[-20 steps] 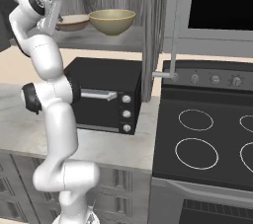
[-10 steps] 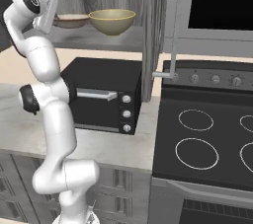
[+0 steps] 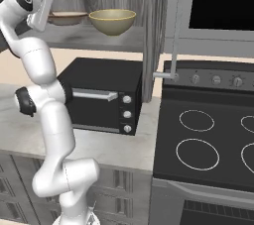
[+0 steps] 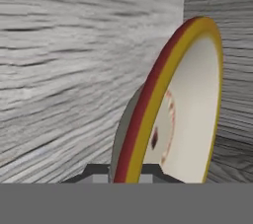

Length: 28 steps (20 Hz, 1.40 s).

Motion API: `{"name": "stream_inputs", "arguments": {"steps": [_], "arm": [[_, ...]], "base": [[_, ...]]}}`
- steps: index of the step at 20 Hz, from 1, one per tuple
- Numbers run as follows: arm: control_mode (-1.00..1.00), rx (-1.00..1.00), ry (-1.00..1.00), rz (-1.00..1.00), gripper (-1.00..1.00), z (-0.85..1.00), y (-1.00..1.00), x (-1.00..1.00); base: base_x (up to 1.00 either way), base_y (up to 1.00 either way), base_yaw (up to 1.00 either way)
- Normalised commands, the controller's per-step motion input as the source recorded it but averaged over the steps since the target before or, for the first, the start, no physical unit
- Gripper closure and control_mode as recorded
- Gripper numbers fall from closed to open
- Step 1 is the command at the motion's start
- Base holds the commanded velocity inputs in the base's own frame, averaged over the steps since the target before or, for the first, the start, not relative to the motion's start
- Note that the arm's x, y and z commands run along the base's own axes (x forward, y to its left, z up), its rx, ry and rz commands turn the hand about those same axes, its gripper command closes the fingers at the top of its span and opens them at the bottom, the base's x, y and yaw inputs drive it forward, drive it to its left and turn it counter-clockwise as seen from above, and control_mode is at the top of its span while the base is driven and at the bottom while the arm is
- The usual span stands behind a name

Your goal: Move the bowls from the cabinet to the plates on the dining table.

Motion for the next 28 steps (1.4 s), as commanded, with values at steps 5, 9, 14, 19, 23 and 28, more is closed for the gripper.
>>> {"name": "stream_inputs", "arguments": {"steps": [5,9,14,19,23,28], "arm": [[-1.0,0.0,-0.07,0.12,1.0,-0.11,0.0,-0.56],[-1.0,0.0,-0.08,0.13,1.0,-0.25,0.0,-0.65],[-1.0,0.0,-0.09,0.14,1.0,-0.38,-0.04,-0.77],[-1.0,-0.01,-0.13,0.16,1.0,-0.51,-0.19,-0.96],[-1.0,-0.08,-0.17,0.14,1.0,-0.51,-0.44,-0.91],[-1.0,-0.12,-0.22,0.12,1.0,-0.63,-0.67,-0.95]], "base": [[0.0,0.0,0.0],[0.0,0.0,0.0],[0.0,0.0,0.0],[0.0,0.0,0.0],[0.0,0.0,0.0],[0.0,0.0,0.0]]}}
